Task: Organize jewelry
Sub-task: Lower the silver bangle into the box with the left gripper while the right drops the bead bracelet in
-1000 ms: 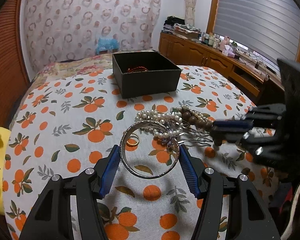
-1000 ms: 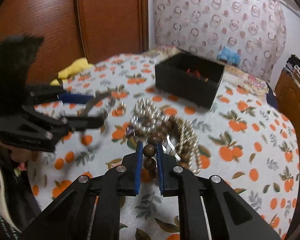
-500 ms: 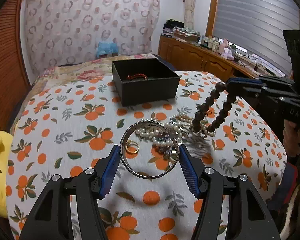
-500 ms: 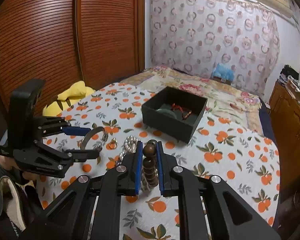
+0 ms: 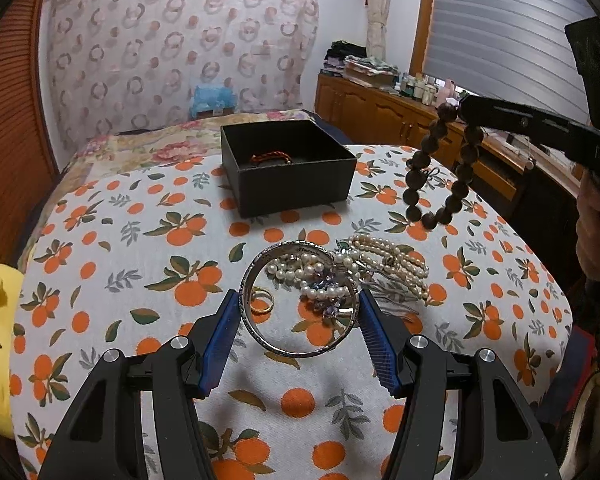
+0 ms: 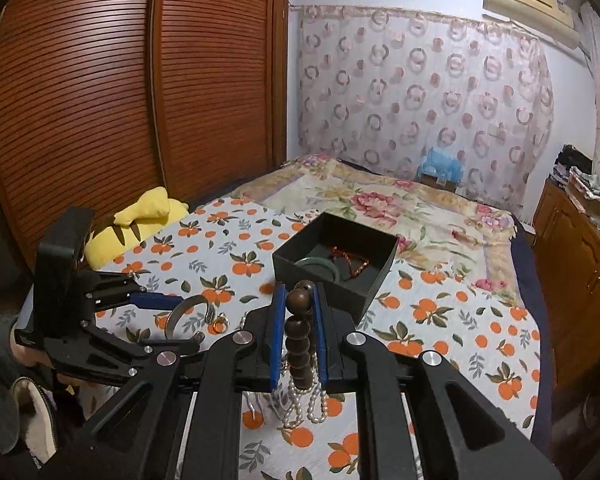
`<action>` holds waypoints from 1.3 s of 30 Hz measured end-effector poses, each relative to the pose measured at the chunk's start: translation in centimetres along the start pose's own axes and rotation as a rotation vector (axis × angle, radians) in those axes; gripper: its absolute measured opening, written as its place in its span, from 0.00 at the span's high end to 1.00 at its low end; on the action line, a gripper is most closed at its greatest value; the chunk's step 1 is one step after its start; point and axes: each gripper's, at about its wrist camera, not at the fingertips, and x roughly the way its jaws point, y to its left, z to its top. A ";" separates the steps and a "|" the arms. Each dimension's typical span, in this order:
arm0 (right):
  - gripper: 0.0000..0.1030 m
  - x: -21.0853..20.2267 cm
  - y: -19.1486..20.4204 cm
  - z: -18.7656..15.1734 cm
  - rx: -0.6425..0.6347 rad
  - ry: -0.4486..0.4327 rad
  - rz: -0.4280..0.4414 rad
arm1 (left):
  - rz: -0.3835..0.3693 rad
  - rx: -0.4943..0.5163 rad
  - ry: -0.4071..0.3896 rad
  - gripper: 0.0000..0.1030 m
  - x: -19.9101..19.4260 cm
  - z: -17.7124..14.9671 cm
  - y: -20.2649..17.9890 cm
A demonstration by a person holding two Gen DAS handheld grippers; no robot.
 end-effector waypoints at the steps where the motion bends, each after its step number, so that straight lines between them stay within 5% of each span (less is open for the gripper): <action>1: 0.85 0.0 0.0 0.2 -0.004 -0.001 -0.002 | -0.001 0.001 -0.002 0.45 0.0 0.1 0.0; 23: 0.85 8.9 -6.7 6.1 0.031 -0.005 0.018 | 0.034 0.066 -0.011 0.45 4.3 7.6 1.2; 39: 0.85 14.7 -9.9 4.0 0.125 0.053 0.074 | 0.053 0.081 0.021 0.45 9.1 12.8 2.6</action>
